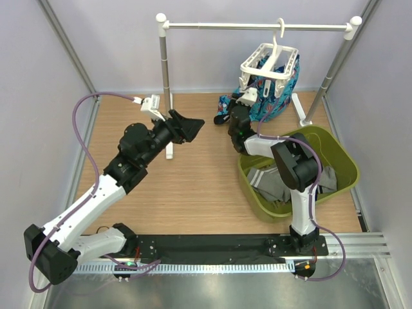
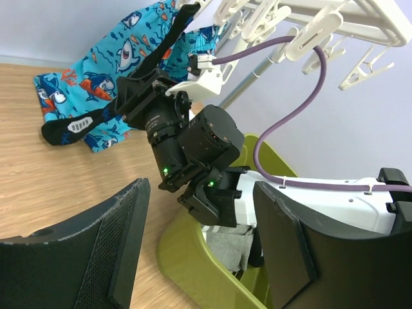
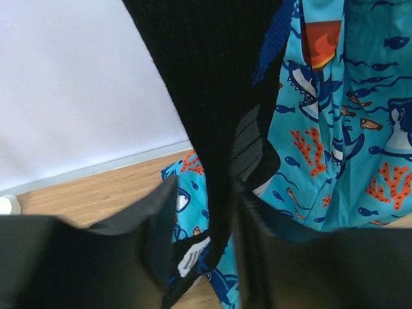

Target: Remove the socks clipped to the hanger

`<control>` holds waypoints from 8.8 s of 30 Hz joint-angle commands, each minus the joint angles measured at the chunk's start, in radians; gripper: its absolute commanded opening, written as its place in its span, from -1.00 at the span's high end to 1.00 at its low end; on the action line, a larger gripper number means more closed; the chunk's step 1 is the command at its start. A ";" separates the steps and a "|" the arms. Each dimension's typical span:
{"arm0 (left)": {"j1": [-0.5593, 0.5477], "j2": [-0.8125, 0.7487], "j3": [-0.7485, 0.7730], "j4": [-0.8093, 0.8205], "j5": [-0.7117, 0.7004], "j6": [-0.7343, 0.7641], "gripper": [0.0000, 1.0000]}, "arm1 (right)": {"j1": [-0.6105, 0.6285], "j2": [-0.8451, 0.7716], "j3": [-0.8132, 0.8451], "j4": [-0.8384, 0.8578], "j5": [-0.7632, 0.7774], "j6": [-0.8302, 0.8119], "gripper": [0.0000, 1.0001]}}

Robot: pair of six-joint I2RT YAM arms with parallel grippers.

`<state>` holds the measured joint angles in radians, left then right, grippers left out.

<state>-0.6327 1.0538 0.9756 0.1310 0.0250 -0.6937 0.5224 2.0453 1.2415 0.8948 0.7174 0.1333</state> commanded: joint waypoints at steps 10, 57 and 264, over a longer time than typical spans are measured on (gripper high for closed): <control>0.002 0.188 0.219 -0.071 -0.099 0.161 -0.35 | 0.076 -0.186 -0.144 0.133 -0.111 -0.153 0.98; -0.107 0.914 1.015 -0.013 -0.092 0.422 -0.14 | 0.192 -0.398 -0.422 0.286 -0.144 -0.201 0.98; -0.200 0.744 0.829 0.093 -0.566 0.497 -0.34 | 0.214 -0.744 -0.456 -0.141 -0.554 -0.041 0.98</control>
<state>-0.8295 1.9335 1.8385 0.1394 -0.4294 -0.2008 0.7261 1.3838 0.7422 0.8818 0.2703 0.0486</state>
